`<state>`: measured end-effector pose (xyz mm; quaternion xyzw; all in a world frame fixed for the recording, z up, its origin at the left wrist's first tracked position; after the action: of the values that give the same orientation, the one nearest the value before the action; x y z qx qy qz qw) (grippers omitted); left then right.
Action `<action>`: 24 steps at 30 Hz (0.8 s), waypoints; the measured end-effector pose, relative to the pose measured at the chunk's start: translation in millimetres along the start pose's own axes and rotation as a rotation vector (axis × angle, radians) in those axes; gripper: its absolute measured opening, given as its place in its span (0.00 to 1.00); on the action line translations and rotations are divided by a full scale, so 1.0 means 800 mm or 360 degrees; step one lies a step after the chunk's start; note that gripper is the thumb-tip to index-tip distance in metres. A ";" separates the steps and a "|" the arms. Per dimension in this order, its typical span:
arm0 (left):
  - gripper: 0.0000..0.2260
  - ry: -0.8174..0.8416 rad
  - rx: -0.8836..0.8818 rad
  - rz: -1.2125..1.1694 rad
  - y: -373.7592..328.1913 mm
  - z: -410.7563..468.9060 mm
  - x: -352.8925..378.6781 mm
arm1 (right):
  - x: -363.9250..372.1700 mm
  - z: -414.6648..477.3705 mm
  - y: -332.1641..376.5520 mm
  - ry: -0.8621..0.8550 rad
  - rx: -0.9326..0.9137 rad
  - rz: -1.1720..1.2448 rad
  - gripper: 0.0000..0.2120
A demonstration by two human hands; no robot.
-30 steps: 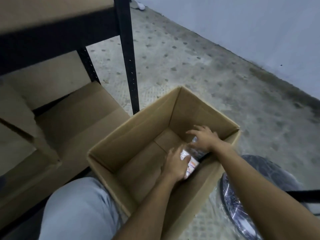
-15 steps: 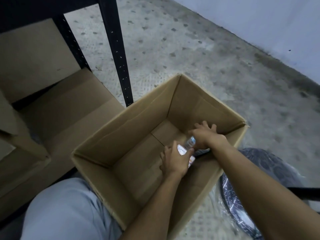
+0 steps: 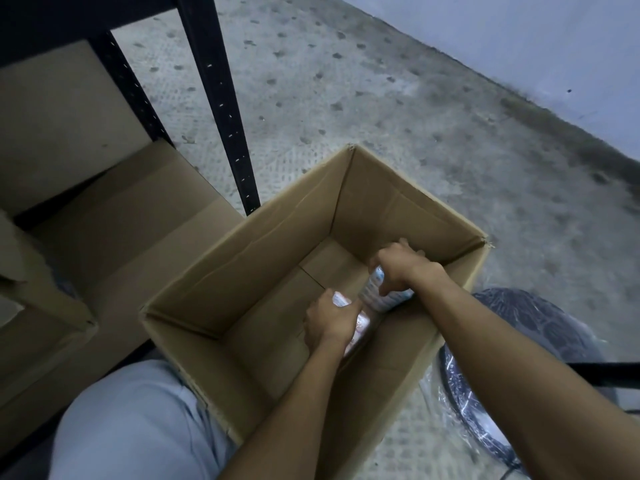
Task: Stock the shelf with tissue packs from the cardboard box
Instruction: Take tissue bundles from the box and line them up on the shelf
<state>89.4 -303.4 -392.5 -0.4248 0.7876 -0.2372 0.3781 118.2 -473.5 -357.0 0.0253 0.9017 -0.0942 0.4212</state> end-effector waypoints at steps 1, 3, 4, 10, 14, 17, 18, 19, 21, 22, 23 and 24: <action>0.14 0.0011 0.0011 -0.0017 0.000 -0.001 -0.004 | -0.002 -0.002 -0.002 -0.0022 0.0019 0.0040 0.26; 0.12 0.0026 0.0039 -0.0050 0.000 -0.004 -0.014 | -0.006 -0.009 -0.004 -0.0059 0.0038 0.0139 0.26; 0.12 0.0029 0.0062 -0.0060 0.000 -0.006 -0.019 | -0.008 -0.012 -0.004 -0.0082 0.0043 0.0197 0.25; 0.12 0.0032 0.0273 -0.0011 -0.019 -0.026 -0.072 | -0.033 -0.044 0.009 -0.0268 0.0033 0.0413 0.21; 0.14 0.0002 0.0427 0.0087 -0.045 -0.050 -0.123 | -0.050 -0.072 0.019 -0.0385 0.0030 0.0535 0.21; 0.15 -0.0041 0.0502 0.0121 -0.061 -0.072 -0.164 | -0.072 -0.104 0.030 -0.0510 0.0028 0.0621 0.24; 0.15 -0.0042 0.0542 0.0135 -0.067 -0.082 -0.175 | -0.081 -0.116 0.034 -0.0560 0.0034 0.0657 0.23; 0.14 -0.0040 0.0576 0.0130 -0.073 -0.091 -0.187 | -0.091 -0.130 0.038 -0.0612 0.0041 0.0685 0.23; 0.11 -0.0038 0.0646 0.0095 -0.084 -0.110 -0.211 | -0.110 -0.157 0.047 -0.0714 0.0043 0.0707 0.23; 0.10 -0.0035 0.0681 0.0081 -0.090 -0.120 -0.224 | -0.120 -0.172 0.052 -0.0765 0.0041 0.0707 0.23; 0.10 -0.0032 0.0714 0.0075 -0.096 -0.130 -0.236 | -0.130 -0.188 0.055 -0.0818 0.0045 0.0723 0.24; 0.10 -0.0039 0.0750 0.0081 -0.104 -0.141 -0.249 | -0.141 -0.206 0.057 -0.0878 0.0050 0.0755 0.23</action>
<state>110.6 -172.2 -188.8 -0.3075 0.7163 -0.3998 0.4822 72.3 -393.6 -174.3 0.2140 0.7216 -0.0109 0.6583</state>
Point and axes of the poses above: each hand's wrist, its own z-axis towards the middle knuckle, its own x-axis out of the palm, y = z × x, the point moved 8 cm from there along z, towards the middle knuckle, and after that the axes turned 8 degrees about -z, right-handed, at the moved point
